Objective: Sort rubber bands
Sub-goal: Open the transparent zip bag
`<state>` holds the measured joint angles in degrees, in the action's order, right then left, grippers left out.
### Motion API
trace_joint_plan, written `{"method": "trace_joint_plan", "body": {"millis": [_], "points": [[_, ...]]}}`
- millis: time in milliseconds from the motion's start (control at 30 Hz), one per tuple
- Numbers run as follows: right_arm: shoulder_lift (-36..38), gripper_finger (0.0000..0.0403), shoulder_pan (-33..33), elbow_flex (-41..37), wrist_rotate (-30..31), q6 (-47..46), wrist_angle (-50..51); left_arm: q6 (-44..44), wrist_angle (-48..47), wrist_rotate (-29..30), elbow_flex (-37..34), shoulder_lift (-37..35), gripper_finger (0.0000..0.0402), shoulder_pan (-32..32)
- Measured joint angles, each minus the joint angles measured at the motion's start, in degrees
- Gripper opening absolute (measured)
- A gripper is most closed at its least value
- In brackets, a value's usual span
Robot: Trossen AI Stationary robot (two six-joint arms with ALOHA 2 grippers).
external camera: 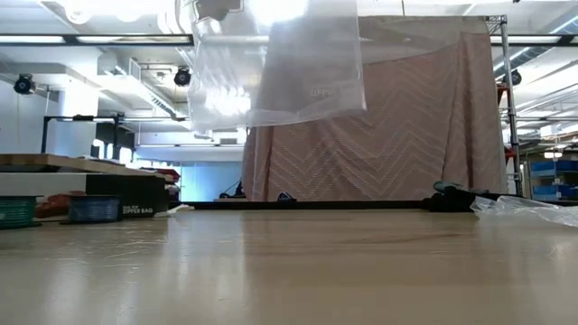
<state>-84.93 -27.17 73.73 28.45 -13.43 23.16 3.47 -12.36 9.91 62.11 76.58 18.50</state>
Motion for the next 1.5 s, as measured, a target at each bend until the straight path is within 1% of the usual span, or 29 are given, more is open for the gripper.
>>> {"method": "trace_joint_plan", "body": {"millis": [100,200,467,533,767,1067,1500], "points": [[-0.7,0.0120,0.3,0.1,0.0,0.5,-0.7,-0.1,0.1,0.0,0.0,0.0,0.0009,0.1],[-0.8,0.0100,0.4,0.0,-0.1,0.6,-1.2,-0.1,0.2,0.0,0.0,0.0,0.0009,0.1],[-0.8,0.0019,0.6,0.0,-0.1,0.6,-1.2,-0.2,0.2,0.0,0.0,0.0,0.0009,0.2],[-0.8,0.0006,0.6,0.0,-0.1,0.6,-1.1,-0.2,0.2,0.0,0.0,0.0,0.0009,0.2],[-0.8,0.0003,0.6,0.0,-0.1,0.0,-1.1,-0.2,0.0,0.0,0.0,-0.2,0.0009,0.2],[-0.8,0.0001,0.7,0.0,0.1,0.0,-1.6,0.1,-2.1,-0.3,0.0,-2.5,0.0009,0.2],[-0.7,0.0000,0.7,0.0,0.0,0.2,-0.6,1.5,-5.7,-1.4,0.0,-2.7,0.0009,0.2]]}}
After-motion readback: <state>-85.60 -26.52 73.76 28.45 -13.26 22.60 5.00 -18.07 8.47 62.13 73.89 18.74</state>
